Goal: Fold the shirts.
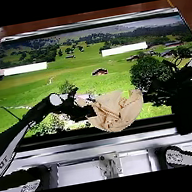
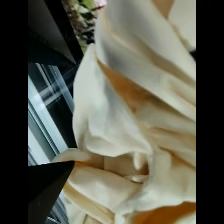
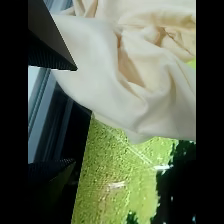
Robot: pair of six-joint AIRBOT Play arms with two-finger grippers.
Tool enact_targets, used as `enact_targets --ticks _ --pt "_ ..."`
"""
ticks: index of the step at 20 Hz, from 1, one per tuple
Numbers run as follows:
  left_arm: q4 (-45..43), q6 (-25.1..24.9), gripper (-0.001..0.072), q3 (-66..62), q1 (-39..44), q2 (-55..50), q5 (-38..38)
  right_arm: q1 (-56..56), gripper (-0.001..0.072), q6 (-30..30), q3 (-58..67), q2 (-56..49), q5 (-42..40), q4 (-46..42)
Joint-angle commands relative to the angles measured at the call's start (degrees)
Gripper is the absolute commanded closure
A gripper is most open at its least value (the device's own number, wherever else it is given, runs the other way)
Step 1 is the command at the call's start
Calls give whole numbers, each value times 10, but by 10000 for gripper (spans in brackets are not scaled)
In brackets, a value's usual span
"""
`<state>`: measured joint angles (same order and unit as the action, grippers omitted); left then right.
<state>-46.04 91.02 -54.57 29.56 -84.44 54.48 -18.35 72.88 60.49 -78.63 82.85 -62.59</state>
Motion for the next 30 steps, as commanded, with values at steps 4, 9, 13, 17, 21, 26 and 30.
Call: enact_targets --ticks 4,9,13,17,21,26,30 --pt "90 -19 324 19 21 -58 -95 0 41 12 -17 -45 -29 45" --pt "88 -36 670 19 8 -49 -79 67 42 12 -50 -72 -108 50" --pt "49 -35 673 19 -4 -11 -78 123 501 32 -50 -82 -188 51" --pt "-8 -33 674 17 -35 87 -78 118 654 16 -30 -63 -179 61" --pt "-106 -34 674 -66 -71 244 -82 112 655 3 68 48 -173 66" --pt "-230 -34 673 -317 -99 384 -109 112 655 13 256 238 -245 85" --pt "-304 -33 673 -459 -100 421 -97 112 655 44 326 347 -296 59"
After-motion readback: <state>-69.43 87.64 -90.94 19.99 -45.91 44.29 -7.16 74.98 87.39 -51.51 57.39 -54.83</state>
